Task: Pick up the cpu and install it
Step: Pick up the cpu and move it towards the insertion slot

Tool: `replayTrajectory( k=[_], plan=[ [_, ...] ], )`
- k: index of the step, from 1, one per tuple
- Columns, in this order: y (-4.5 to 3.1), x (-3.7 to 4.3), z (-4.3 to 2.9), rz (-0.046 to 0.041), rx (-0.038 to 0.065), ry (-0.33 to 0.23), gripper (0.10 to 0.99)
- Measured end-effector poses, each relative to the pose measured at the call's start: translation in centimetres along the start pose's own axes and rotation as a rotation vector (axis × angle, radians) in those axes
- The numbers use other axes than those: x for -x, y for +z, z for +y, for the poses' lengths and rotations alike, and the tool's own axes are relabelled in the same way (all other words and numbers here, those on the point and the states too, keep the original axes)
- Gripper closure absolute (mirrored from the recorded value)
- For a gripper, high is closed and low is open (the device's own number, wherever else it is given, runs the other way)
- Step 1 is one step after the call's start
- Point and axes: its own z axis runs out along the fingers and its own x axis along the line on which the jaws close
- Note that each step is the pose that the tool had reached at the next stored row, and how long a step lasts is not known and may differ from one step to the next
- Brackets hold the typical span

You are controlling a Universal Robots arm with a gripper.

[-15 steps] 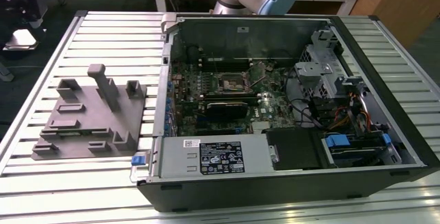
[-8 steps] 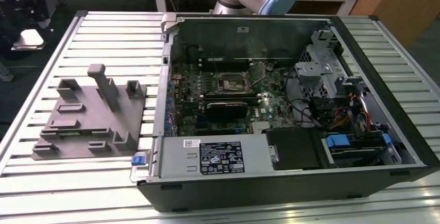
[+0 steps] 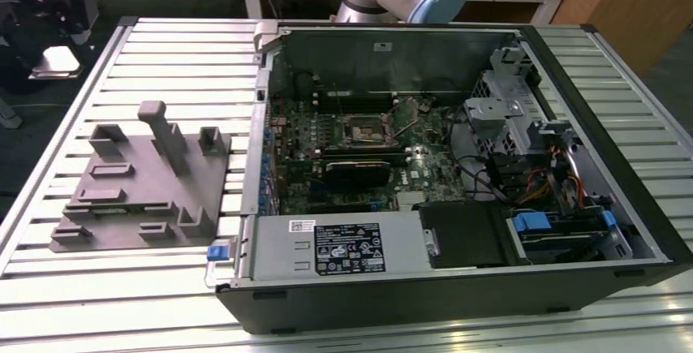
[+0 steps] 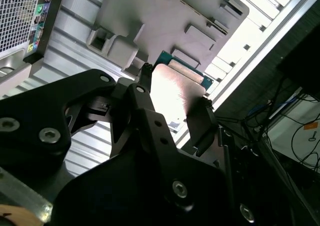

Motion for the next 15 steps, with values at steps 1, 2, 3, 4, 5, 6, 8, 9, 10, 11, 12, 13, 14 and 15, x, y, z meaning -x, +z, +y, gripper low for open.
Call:
replayTrajectory(
  k=[1,2,3,4,5,6,8,9,10,11,12,13,14,15],
  plan=[
    [0.00,0.10,0.00,0.0000,0.000,0.000,0.553],
    [0.01,0.19,0.00,-0.0001,0.000,0.000,0.553],
    [0.00,0.27,-0.01,0.0001,0.000,0.000,0.553],
    [0.01,0.36,-0.01,-0.0001,0.000,0.000,0.553],
    [0.01,0.44,-0.01,-0.0001,0.000,0.000,0.553],
    [0.01,0.55,-0.01,-0.0001,0.000,0.000,0.553],
    [0.01,0.77,-0.02,0.0000,0.000,0.000,0.553],
    [0.01,0.88,-0.02,-0.0001,0.000,0.000,0.553],
    [0.01,0.98,-0.02,-0.0001,0.000,0.000,0.553],
    [0.01,1.08,-0.02,-0.0001,0.000,0.000,0.553],
    [0.02,1.17,-0.03,-0.0001,0.000,0.000,0.553],
    [0.01,1.26,-0.03,0.0000,0.000,0.000,0.553],
    [0.01,1.35,-0.03,0.0000,0.000,0.000,0.553],
    [0.01,1.43,-0.03,0.0000,0.000,0.000,0.553]
  ],
)
